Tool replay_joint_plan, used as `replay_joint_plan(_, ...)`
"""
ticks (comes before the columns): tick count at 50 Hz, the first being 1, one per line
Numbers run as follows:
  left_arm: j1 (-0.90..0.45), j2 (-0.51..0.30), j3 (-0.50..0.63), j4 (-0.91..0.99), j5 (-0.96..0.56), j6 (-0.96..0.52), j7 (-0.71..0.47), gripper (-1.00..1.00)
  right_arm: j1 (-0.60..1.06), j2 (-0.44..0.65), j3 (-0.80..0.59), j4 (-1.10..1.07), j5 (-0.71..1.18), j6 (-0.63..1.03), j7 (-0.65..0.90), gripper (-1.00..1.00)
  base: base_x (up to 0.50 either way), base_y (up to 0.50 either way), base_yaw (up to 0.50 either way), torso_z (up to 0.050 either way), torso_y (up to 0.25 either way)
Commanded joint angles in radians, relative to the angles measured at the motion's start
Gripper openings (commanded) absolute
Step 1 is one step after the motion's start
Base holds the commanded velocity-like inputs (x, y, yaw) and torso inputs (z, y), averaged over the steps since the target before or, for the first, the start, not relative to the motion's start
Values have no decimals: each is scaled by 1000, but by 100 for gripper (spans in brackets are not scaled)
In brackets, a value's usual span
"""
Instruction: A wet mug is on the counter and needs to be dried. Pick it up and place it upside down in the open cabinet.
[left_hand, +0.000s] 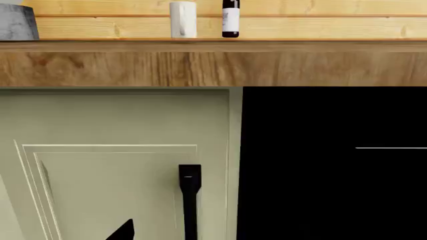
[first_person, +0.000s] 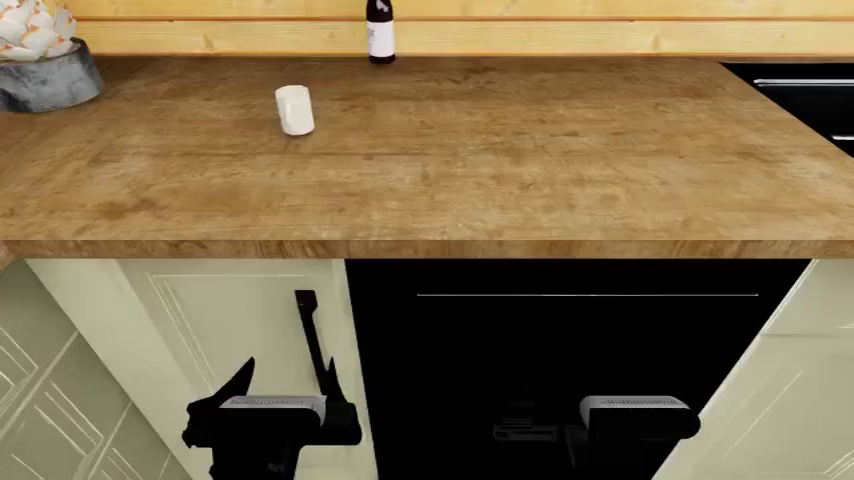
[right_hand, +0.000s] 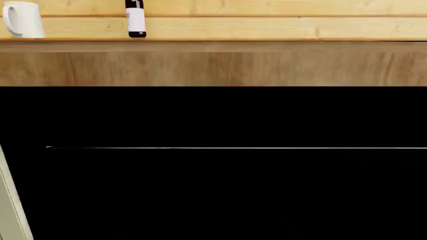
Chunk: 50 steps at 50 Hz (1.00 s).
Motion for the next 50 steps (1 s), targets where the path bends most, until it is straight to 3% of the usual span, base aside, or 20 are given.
replay_joint_plan(1, -1, -16, 18, 2, -13, -1, -21, 100, 1, 16, -20, -3, 15, 5, 20, 100, 0, 0, 0, 0, 0)
replay_joint_plan(11, 11, -51, 45, 87, -42, -70, -60, 100, -10, 50, -49, -121, 27, 123, 73, 100, 0, 0, 0, 17, 0)
replay_joint_plan(24, -13, -111, 20, 496, -145, -459, -73, 100, 26, 111, -59, -475, 30, 524, 95, 100, 0, 0, 0, 50, 0)
replay_joint_plan(37, -221, -176, -17, 732, -277, -975, -77, 100, 172, 172, -75, -664, 57, 878, 62, 100, 0, 0, 0, 50, 0)
replay_joint_plan(43, -296, -186, -38, 763, -306, -1098, -90, 100, 224, 180, -71, -701, 61, 978, 66, 100, 0, 0, 0, 42, 2)
replay_joint_plan(50, -308, -187, -44, 772, -311, -1121, -103, 100, 246, 182, -55, -712, 75, 1017, 64, 100, 0, 430, 0, 0, 0)
